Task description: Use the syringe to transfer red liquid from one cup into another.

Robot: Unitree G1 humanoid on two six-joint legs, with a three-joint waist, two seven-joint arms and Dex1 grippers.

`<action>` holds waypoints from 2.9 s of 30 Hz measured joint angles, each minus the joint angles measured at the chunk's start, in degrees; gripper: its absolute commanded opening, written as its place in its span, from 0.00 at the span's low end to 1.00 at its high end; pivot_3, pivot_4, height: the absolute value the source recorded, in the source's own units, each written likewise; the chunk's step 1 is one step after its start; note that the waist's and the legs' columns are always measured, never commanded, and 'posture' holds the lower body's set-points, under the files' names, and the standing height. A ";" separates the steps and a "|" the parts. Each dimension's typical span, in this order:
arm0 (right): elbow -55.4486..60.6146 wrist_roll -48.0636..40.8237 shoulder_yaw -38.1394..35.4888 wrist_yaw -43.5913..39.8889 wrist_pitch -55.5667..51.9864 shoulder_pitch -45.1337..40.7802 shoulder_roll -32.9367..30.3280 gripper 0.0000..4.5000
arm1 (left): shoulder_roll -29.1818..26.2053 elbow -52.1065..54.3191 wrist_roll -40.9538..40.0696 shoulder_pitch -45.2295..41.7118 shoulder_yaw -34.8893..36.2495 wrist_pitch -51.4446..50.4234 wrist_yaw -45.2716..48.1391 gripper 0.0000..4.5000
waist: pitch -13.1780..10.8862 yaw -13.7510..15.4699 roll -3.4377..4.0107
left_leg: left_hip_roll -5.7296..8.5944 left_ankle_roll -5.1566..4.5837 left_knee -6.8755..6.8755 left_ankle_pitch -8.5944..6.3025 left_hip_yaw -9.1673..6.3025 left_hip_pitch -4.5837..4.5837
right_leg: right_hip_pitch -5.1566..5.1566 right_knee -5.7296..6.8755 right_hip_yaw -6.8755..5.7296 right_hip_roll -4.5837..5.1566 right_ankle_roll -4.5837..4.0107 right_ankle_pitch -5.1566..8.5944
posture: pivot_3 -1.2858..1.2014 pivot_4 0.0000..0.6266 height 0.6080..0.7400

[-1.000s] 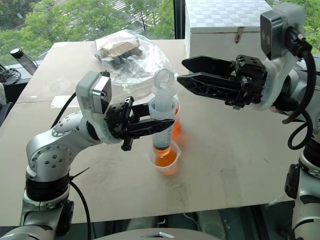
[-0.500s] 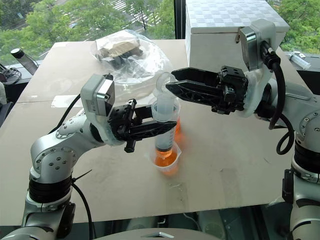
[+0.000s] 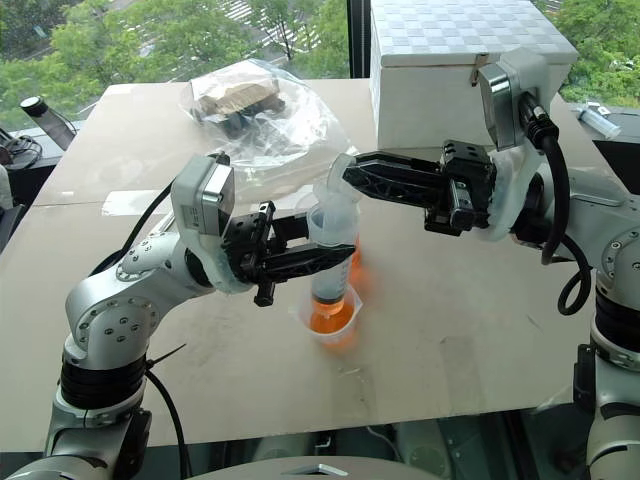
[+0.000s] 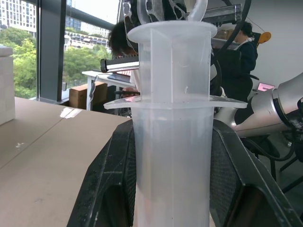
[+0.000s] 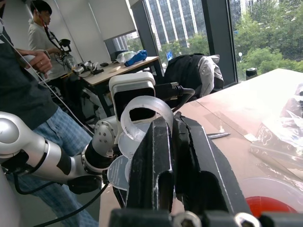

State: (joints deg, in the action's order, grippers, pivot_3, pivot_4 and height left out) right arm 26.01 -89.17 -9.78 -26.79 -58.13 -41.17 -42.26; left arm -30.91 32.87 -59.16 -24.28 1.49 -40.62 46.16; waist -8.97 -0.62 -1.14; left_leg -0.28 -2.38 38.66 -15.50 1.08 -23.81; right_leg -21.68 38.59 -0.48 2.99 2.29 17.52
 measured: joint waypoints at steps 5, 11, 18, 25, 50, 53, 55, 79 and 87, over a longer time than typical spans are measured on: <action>0.20 0.19 0.40 -0.38 0.06 0.63 -0.60 0.02 | 0.34 0.00 0.52 0.02 -0.07 0.00 0.10 0.32 | 0.00 0.01 0.00 | 0.00 0.00 0.00 0.00 0.00 0.00 | 0.00 0.00 0.00 0.00 0.00 0.00 | 0.52 0.24 1.00; 0.99 1.15 1.09 -0.75 0.24 1.62 -1.02 0.02 | 0.59 0.00 0.91 0.08 -0.15 -0.04 0.10 0.32 | 0.00 0.01 0.00 | 0.00 0.00 0.00 0.00 0.00 0.00 | 0.00 0.00 0.00 0.00 0.00 0.00 | 0.52 0.24 1.00; 3.06 4.71 2.24 -2.62 0.96 3.58 -2.11 0.02 | 0.66 -0.26 1.76 0.14 -0.43 -0.12 0.32 0.32 | 0.00 0.03 0.00 | 0.00 0.00 0.00 0.00 0.00 0.00 | 0.00 -0.01 0.00 0.00 0.00 0.00 | 0.52 0.24 1.00; 4.13 8.37 2.69 -4.85 1.74 4.55 -2.33 0.02 | 0.90 -0.70 2.70 0.14 -0.50 -0.17 0.38 0.32 | 0.00 0.02 0.00 | 0.00 0.00 0.00 0.00 -0.01 0.00 | 0.01 -0.01 0.00 0.00 0.00 0.00 | 0.52 0.24 1.00; -5.79 -3.83 -7.09 -7.42 2.95 8.73 -5.49 0.52 | -1.33 -0.77 0.56 -2.04 4.59 -0.25 -4.78 0.32 | 0.00 -0.06 -0.01 | -0.02 -0.01 0.01 -0.01 -0.01 0.03 | 0.06 -0.01 0.00 -0.02 0.00 0.00 | 0.52 0.24 1.00; -5.73 -0.82 -7.08 -7.39 3.43 11.57 -5.54 0.52 | -5.18 -0.84 -5.73 -3.89 10.54 -3.78 -12.79 0.32 | -0.01 0.04 -0.03 | -0.03 -0.01 0.01 -0.01 -0.03 0.00 | 0.06 -0.03 -0.02 -0.01 0.00 0.00 | 0.52 0.24 1.00; -5.89 1.34 -7.08 -7.42 3.46 13.60 -5.74 0.52 | -8.40 -0.96 -9.36 -3.92 15.05 -5.49 -17.18 0.32 | -0.01 -0.02 -0.02 | -0.03 -0.01 0.01 -0.01 -0.01 0.01 | 0.05 -0.03 0.00 0.00 0.00 0.00 | 0.52 0.24 1.00; -9.47 36.87 -3.41 -17.07 15.40 34.61 -8.65 0.53 | -21.16 -18.74 15.20 13.91 8.37 -9.81 -18.37 0.69 | 0.11 1.04 0.18 | -0.03 0.00 -0.25 0.00 0.12 0.08 | -0.05 -0.08 0.12 -0.03 -0.01 0.01 | 0.52 0.24 1.00; -15.58 52.21 -1.81 -20.40 32.23 40.50 -1.53 0.82 | -16.99 -17.71 18.98 14.34 11.79 -6.35 -18.47 1.00 | 0.11 0.39 0.14 | -0.04 0.01 -0.14 0.00 0.11 0.11 | -0.02 -0.01 0.12 0.00 0.00 0.00 | 0.52 0.24 1.00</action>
State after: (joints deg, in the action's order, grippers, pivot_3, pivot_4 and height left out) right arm 10.43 -36.96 -11.59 -47.19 -25.90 -0.68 -43.80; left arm -47.90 15.16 -40.18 -9.94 13.27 -46.97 27.70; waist -8.85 -0.23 -1.00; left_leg -0.32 -2.37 38.52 -15.50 1.19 -23.70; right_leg -21.70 38.58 -0.36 2.99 2.29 17.52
